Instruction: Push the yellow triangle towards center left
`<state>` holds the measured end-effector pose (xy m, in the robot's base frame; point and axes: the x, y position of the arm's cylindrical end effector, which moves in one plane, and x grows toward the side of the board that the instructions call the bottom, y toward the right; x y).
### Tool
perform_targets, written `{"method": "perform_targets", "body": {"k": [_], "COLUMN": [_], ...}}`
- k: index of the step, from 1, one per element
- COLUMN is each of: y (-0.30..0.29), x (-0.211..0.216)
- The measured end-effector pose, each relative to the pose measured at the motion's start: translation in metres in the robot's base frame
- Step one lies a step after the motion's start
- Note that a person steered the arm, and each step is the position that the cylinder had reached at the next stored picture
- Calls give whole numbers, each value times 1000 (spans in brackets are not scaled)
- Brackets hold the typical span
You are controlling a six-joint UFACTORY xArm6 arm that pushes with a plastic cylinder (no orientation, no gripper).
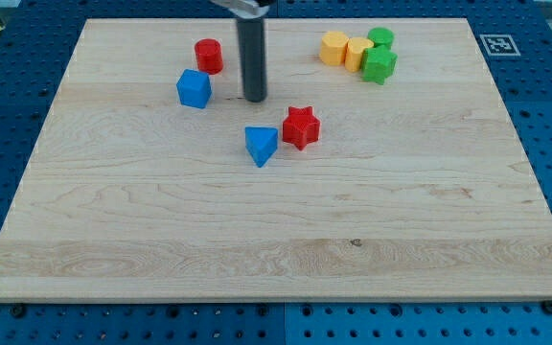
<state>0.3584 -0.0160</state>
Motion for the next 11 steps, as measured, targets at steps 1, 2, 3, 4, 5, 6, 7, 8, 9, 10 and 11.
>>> {"method": "perform_targets", "body": {"k": [1,2,3,4,5,6,7,8,9,10,11], "y": [22,43,52,62,69,65,34,7,-7,-30,-47], "x": [17,30,44,63,88,90,90,90,90,90,86]}}
